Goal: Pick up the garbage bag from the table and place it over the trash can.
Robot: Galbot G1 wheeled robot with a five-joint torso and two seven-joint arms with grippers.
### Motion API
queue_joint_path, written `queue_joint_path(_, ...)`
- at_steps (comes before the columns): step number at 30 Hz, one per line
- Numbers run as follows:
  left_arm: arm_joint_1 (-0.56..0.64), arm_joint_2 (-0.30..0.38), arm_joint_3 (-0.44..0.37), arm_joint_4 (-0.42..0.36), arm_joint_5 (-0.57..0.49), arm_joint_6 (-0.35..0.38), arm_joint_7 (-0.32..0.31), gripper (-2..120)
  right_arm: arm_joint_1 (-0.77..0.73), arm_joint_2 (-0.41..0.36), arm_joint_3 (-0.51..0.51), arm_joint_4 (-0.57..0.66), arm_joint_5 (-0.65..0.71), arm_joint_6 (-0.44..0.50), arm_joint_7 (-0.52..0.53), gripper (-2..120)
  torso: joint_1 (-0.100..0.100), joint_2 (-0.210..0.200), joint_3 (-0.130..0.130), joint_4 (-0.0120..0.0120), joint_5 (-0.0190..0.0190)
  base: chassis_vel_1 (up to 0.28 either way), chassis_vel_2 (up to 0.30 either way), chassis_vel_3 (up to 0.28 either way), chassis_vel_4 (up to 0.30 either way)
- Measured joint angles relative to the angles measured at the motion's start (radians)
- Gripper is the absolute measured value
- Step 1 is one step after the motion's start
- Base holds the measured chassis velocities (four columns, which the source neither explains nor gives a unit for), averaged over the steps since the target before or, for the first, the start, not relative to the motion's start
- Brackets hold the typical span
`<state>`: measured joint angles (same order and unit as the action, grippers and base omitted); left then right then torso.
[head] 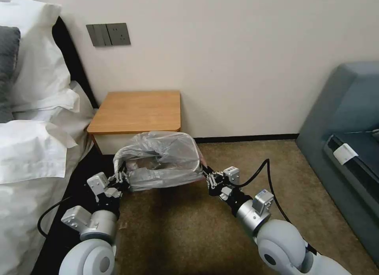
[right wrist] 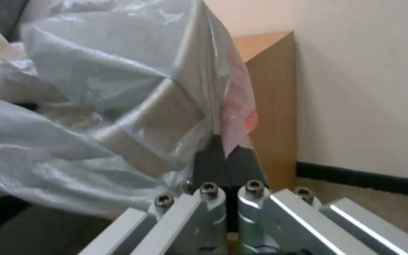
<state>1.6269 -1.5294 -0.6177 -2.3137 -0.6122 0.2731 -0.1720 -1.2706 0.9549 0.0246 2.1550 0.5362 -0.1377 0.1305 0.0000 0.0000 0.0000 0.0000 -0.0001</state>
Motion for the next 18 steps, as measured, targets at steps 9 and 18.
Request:
queue_joint_path(9,0.008,0.001,0.005,-0.021,-0.042,0.035,-0.018,7,0.010,0.008,0.001,-0.039,-0.066,0.017,-0.007,0,0.000,0.000,0.000,0.0000,0.0000,0.000,0.000,0.000,0.000)
queue_joint_path(18,0.027,0.000,0.013,-0.059,-0.104,0.087,-0.043,7,0.026,0.030,0.002,-0.106,-0.158,0.050,-0.018,0,0.000,0.000,0.000,0.0000,0.0001,0.000,0.000,0.000,0.000)
